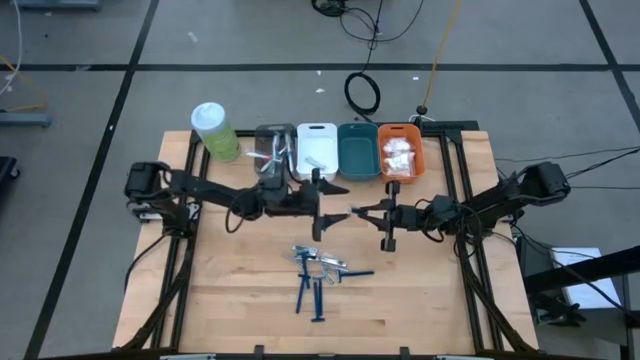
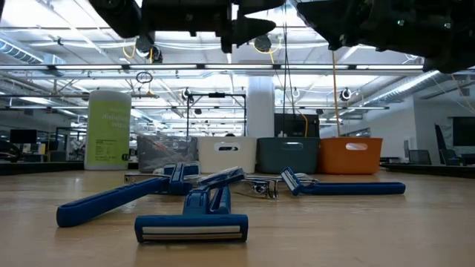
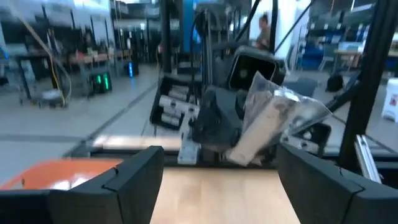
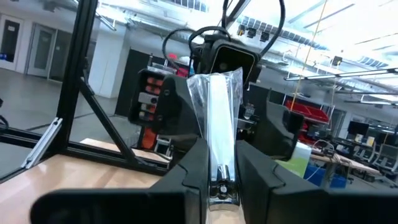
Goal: Pick & Place Travel size toiletries
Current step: Put the silver nail cutter into the white bin
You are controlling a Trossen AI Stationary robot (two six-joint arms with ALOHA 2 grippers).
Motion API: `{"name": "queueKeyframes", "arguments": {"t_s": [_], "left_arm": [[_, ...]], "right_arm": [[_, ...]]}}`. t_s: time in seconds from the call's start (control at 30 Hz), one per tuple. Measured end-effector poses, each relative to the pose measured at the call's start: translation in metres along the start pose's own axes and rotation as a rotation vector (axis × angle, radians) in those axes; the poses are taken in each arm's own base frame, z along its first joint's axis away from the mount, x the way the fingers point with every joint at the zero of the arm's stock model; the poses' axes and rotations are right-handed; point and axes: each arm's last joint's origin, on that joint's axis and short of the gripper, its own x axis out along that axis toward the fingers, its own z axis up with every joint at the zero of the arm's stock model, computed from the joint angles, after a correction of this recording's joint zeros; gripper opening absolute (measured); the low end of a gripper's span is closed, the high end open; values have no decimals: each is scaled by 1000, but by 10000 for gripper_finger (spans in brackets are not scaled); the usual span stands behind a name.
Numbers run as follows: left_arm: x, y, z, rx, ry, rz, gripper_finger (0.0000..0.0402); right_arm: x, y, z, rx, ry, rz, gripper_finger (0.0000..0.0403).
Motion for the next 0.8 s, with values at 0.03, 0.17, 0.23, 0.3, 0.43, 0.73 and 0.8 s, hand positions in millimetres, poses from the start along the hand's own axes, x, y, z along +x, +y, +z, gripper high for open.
{"name": "queueKeyframes", "arguments": {"t_s": [0.03,0.17,0.23,0.3,0.43,0.73,0.8], "left_arm": [[1,-1,-1,7,-20,-2,297],[5,-5,-5,20,-79,-12,297],[5,-6,-5,20,-82,-13,296],[5,-5,-4,27,-88,-11,296],[5,-6,-4,37,-84,-36,298],[12,-6,-3,82,-89,-37,298],[18,-6,-8,80,-77,-38,298]], "right_arm": [[0,0,0,0,0,0,44],[0,0,0,6,-1,0,44],[0,0,0,8,-1,0,44],[0,0,0,8,-1,0,44],[0,0,0,8,-1,0,44],[0,0,-1,20,7,3,44],[0,0,-1,16,9,3,44]]}}
